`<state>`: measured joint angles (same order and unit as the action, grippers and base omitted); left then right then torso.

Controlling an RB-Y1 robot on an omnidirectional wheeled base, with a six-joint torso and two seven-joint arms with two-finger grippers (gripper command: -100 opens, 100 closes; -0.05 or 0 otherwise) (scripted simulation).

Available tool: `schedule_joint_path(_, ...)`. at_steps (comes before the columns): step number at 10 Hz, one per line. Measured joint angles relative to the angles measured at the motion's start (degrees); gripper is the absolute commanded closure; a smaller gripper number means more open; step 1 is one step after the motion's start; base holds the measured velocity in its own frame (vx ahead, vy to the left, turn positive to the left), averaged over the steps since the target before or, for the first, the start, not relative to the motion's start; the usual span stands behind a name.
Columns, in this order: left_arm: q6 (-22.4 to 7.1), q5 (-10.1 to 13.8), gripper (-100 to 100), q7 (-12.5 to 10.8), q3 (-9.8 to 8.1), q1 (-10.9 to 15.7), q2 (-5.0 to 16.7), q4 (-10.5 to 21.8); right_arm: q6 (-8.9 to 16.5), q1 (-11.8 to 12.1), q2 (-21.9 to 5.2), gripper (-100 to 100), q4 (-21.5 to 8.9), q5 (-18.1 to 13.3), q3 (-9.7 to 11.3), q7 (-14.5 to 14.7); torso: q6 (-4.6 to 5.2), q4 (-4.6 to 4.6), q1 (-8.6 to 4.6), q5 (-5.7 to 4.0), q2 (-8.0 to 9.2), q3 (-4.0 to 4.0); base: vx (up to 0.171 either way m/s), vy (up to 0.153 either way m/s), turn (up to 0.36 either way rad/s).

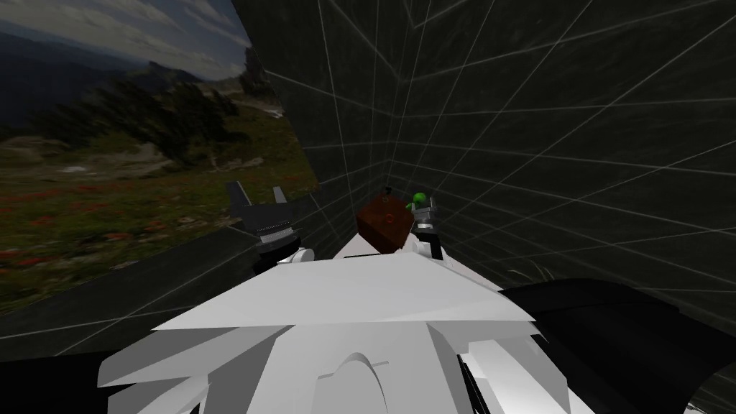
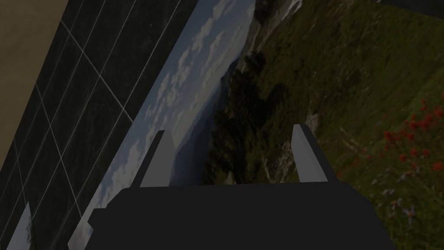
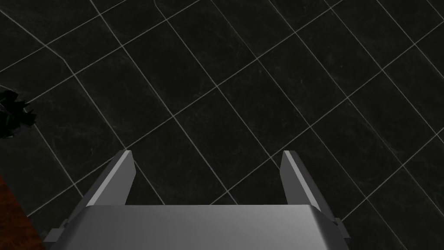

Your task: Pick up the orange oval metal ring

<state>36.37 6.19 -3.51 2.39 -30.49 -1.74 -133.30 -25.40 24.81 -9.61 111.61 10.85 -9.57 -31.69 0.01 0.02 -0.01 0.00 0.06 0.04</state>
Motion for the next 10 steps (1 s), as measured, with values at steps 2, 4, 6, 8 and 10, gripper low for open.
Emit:
schedule_joint_path(2,0.0,0.0,0,0.0,0.00,0.0,0.0,0.0,0.0,-0.8,-0.4,-100,-2.6,1.8,-1.0,-3.4,-0.01,0.00,0.00,0.00,-0.03,-0.02,-0.008,0.014,0.211)
schedule_joint_path(4,0.0,0.0,0,0.0,0.00,0.0,0.0,0.0,-0.1,-1.2,-0.6,-100,-5.2,3.7,-1.9,-6.7,0.00,-0.01,0.00,0.00,-0.04,-0.02,-0.004,0.014,0.193)
schedule_joint_path(6,0.0,0.0,0,0.0,0.00,0.0,0.0,0.0,0.1,-1.4,-1.2,-100,-7.5,5.7,-3.2,-10.2,0.00,-0.01,0.00,0.00,-0.05,-0.03,-0.001,0.015,0.195)
schedule_joint_path(8,0.0,0.0,0,0.0,-0.01,0.0,0.0,0.0,0.1,-1.4,-0.9,-100,-8.3,6.5,-3.5,-12.9,0.06,-0.01,-0.04,0.00,-0.04,-0.03,0.000,0.010,0.124)
schedule_joint_path(10,0.0,0.0,0,0.0,-0.01,0.0,0.0,0.0,0.3,-2.1,-1.0,-100,-10.8,8.3,-4.6,-16.1,0.05,-0.01,-0.03,0.00,-0.06,-0.03,0.003,0.010,0.190)
